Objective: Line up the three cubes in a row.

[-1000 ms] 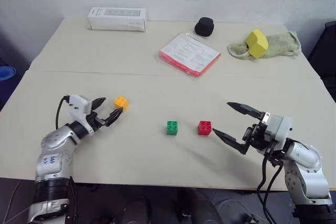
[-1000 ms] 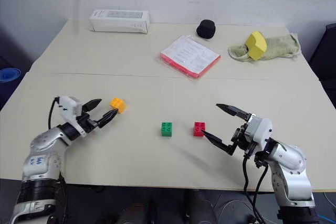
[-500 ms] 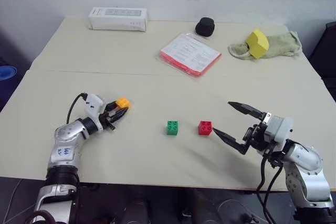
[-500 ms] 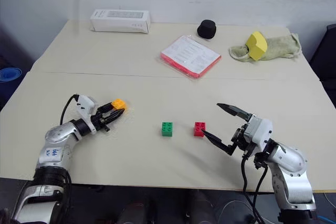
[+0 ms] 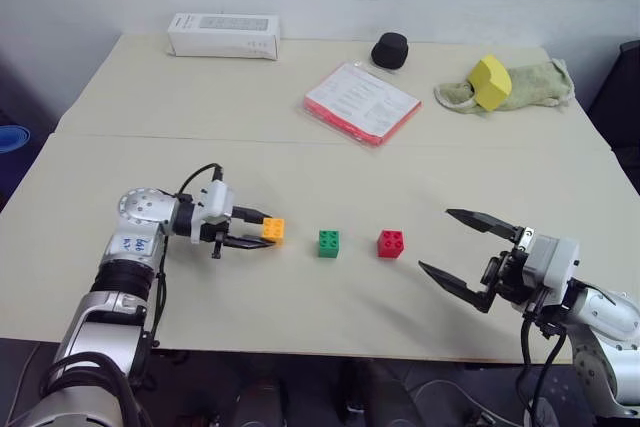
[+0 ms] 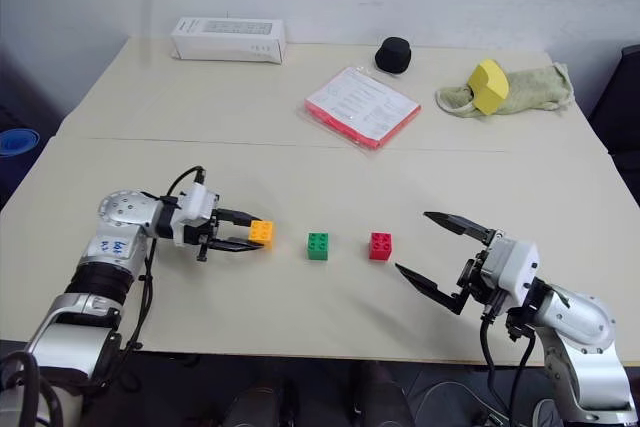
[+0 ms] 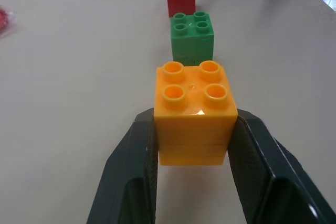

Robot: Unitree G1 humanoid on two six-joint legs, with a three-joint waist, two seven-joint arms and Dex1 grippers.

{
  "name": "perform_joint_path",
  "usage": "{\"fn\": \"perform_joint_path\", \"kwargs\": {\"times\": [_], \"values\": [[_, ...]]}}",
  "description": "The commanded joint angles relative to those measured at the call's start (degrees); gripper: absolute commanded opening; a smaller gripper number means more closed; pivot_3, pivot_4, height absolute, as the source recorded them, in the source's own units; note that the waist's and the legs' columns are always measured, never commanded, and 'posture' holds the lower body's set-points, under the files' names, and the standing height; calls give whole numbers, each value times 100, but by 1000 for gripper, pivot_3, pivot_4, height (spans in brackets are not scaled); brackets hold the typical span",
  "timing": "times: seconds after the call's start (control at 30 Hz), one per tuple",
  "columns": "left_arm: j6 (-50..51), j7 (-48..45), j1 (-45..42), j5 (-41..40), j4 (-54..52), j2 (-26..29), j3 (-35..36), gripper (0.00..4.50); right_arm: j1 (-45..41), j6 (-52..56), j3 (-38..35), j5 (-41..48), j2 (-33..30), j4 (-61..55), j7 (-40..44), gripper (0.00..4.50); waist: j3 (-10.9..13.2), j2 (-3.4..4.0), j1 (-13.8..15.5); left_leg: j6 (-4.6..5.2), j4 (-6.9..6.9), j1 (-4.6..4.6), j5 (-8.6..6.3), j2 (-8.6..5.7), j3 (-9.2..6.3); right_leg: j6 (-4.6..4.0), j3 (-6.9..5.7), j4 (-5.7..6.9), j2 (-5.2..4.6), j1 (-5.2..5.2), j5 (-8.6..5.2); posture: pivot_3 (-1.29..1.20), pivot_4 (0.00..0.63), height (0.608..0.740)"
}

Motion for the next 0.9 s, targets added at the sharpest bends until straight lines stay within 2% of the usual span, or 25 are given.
{"fn": "perform_joint_path", "kwargs": {"times": [0.03, 0.33, 0.5, 0.9], "values": [[-336, -642, -135, 118, 344, -9, -320, 1472, 73, 158, -234, 184, -49, -484, -213, 4500, 0, 0, -8, 0, 1, 1, -1, 0, 0, 0, 2, 1, 0, 0, 0, 0, 150, 740], [-604, -642, -310, 89, 971, 96, -330, 1472, 498, 302, -297, 179, -22, -831, -335, 4500, 0, 0, -15, 11, 11, 3, -7, 2, -4, 1, 2, 6, -1, 4, 0, 0, 150, 740], [-503, -642, -257, -40, 918, 253, -667, 1472, 564, 288, -303, 172, -39, -789, -312, 4500, 0, 0, -34, 12, 12, 5, -8, 5, -3, 1, 4, 11, 2, 4, 0, 0, 150, 740], [-157, -642, -159, -423, 747, 576, -787, 1472, 562, 299, -385, 171, -63, -652, -188, 4500, 0, 1, -110, 12, 10, 8, -8, 7, -2, 0, 6, 13, 3, 4, 0, 0, 150, 740]]}}
